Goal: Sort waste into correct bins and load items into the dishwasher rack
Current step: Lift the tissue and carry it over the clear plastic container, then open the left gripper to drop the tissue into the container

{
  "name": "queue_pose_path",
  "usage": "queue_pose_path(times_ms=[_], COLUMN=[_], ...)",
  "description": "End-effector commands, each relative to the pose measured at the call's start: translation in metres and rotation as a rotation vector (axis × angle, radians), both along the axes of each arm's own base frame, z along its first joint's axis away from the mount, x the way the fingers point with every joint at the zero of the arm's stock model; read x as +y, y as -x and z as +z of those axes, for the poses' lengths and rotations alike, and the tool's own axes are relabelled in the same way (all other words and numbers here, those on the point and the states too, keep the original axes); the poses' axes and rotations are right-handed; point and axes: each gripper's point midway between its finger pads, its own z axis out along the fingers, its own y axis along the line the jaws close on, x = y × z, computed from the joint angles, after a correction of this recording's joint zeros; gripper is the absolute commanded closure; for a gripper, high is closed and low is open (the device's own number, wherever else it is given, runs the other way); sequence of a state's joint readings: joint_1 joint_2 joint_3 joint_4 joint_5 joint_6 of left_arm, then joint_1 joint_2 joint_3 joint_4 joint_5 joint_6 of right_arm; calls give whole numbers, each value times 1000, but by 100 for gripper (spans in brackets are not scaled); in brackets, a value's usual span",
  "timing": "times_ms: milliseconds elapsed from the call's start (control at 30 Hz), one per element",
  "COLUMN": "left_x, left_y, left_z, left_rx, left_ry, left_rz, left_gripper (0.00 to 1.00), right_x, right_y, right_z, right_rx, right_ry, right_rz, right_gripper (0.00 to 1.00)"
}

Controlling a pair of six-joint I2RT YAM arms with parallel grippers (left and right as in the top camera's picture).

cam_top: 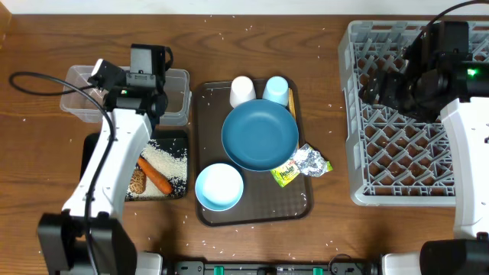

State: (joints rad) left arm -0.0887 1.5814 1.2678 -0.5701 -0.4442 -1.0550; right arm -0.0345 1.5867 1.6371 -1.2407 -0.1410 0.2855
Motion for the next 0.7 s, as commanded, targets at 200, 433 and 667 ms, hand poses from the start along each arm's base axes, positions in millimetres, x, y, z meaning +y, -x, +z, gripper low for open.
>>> queue_pose_path(times_ms=[200,433,667], left_x=[-10,-81,-198], left_y=[17,67,105], left_z=[-16,1,15], left_rx=[165,216,250], left_ry=[-26,317,398], left_rz=[-173,-427,-955], left_gripper=[16,15,15], right_x=[-2,-2,-2], right_y=[-1,-1,-1], right_z=[4,4,4], right_rx=[-10,-10,-10], right_ry=[-2,-2,-2], right_rz=[-18,-19,-19], right_gripper=[1,1,1])
